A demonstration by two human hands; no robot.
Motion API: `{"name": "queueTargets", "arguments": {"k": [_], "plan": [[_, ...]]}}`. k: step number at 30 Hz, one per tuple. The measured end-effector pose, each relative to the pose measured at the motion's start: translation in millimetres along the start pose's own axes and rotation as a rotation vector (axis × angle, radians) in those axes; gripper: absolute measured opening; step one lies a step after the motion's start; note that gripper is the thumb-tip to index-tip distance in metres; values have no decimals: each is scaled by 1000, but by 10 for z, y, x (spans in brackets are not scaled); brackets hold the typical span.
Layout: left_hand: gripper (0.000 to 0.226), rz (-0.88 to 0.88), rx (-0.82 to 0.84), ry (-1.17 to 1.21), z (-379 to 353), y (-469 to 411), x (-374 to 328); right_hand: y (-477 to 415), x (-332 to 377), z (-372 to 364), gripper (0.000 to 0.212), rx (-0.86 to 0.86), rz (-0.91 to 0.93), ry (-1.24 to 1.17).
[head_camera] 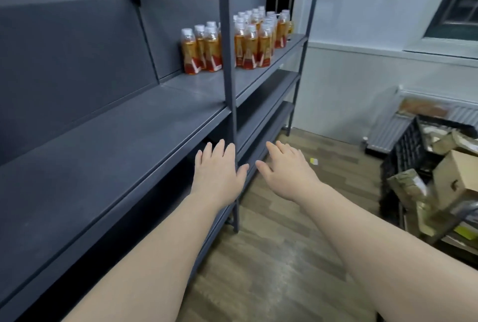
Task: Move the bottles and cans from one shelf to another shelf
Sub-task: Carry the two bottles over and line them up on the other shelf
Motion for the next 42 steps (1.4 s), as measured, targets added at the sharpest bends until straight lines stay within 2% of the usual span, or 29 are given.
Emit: {"name": "queueTargets", "arguments": {"k": [10,18,30,42], "plan": [[61,-141,71,61,-455,-936,-317,-640,-472,23,63,-12,-159,32],[60,-204,104,80,-854,-1606,-853,-1187,-1212,6,63,-4,-223,37],[61,-160,48,33,-1137,-2719,-1738,-2261,-2327,307,64,-25,-145,2],[65,-112,99,18,-1693,-3727,-2018,-3249,-2981,143,65,23,-133,-18]]}}
Point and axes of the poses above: each hand's wrist, its own y-axis away from the middle knuckle, its own z-axis out of the back of the hand, x = y × z, the point moved 4 cm from there along -y, towards the middle knuckle, and after that the axes turned 10 degrees about -x, right-handed, at the moved point
